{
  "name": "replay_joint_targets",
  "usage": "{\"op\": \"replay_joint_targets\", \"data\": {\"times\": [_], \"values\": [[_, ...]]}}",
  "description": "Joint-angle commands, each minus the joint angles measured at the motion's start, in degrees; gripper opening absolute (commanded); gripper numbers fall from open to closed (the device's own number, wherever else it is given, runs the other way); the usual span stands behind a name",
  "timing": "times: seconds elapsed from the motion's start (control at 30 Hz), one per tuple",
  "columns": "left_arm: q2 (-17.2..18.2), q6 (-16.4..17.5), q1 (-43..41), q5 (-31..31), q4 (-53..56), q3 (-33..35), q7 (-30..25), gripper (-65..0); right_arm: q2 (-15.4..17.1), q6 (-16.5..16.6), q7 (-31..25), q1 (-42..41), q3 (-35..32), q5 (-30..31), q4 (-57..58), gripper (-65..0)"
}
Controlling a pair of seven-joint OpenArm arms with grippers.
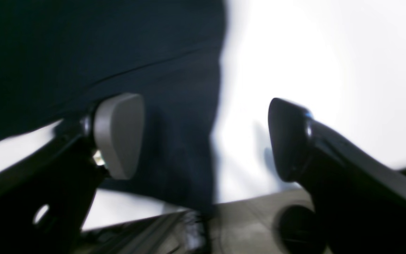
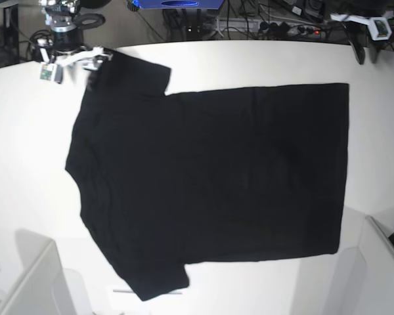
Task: Fold the T-shirt properly
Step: 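Lower both grippers and pinch the shirt's shoulder corners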
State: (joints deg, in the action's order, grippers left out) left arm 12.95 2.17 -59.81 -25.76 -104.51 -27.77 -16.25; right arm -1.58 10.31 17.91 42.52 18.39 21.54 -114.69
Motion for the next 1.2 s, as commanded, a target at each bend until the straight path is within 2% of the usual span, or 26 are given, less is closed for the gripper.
{"op": "replay_joint_targets", "data": {"times": [0.0, 0.07, 0.13, 0.3, 0.43, 0.53, 0.67, 0.77, 0.93, 1.03, 1.1, 1.17], "values": [[0.5, 2.1, -0.5, -1.3, 0.0, -1.3, -1.3, -34.7, 0.2, 0.5, 0.3, -1.0, 1.4, 2.9, -0.9, -10.5], [0.4, 6.2, 1.0, -4.7, 1.7, -3.6, -1.2, -27.8, 0.3, 0.8, 6.6, -3.4, 4.4, 8.0, -0.3, -11.7], [0.5, 10.7, 1.9, -8.3, 3.6, -5.7, -0.1, -24.0, 0.5, 0.9, 11.8, -6.0, 7.1, 10.9, 0.0, -13.4], [-0.1, 19.3, 6.5, -14.3, 5.9, -13.2, 12.8, -23.9, 0.2, 0.9, 20.4, -10.9, 11.4, 11.1, 1.6, -14.3], [-4.6, 25.9, 11.2, -14.2, 5.6, -21.2, 20.8, -23.9, 0.2, 0.9, 21.9, -13.3, 11.5, 11.0, 6.3, -14.9], [-5.9, 29.5, 14.2, -14.2, 5.8, -25.2, 25.7, -23.9, 0.3, 0.9, 22.0, -13.3, 11.0, 11.0, 8.7, -18.9], [-6.0, 30.4, 16.4, -14.2, 5.8, -28.5, 30.7, -23.9, 0.1, 1.0, 22.1, -12.9, 10.8, 11.0, 10.7, -21.0], [-6.0, 30.4, 16.5, -14.2, 5.7, -28.3, 30.7, -23.9, 0.1, 1.1, 22.2, -12.2, 10.4, 11.0, 11.7, -21.5], [-6.0, 30.4, 17.8, -14.2, 5.9, -27.7, 30.9, -23.9, 0.6, 1.1, 21.8, -10.7, 4.4, 11.0, 11.9, -21.8], [-6.0, 30.4, 17.8, -14.2, 6.0, -25.7, 30.9, -23.9, 0.5, 1.1, 21.8, -10.7, 4.1, 11.0, 12.6, -22.1], [-6.0, 30.4, 17.8, -14.2, 6.0, -24.0, 31.0, -23.9, 0.6, 1.1, 21.8, -10.9, 3.9, 11.0, 13.3, -25.7], [-6.0, 30.3, 18.1, -14.2, 6.1, -22.4, 31.0, -23.9, 0.7, 1.1, 21.8, -11.0, 3.8, 11.0, 14.0, -35.9]]}}
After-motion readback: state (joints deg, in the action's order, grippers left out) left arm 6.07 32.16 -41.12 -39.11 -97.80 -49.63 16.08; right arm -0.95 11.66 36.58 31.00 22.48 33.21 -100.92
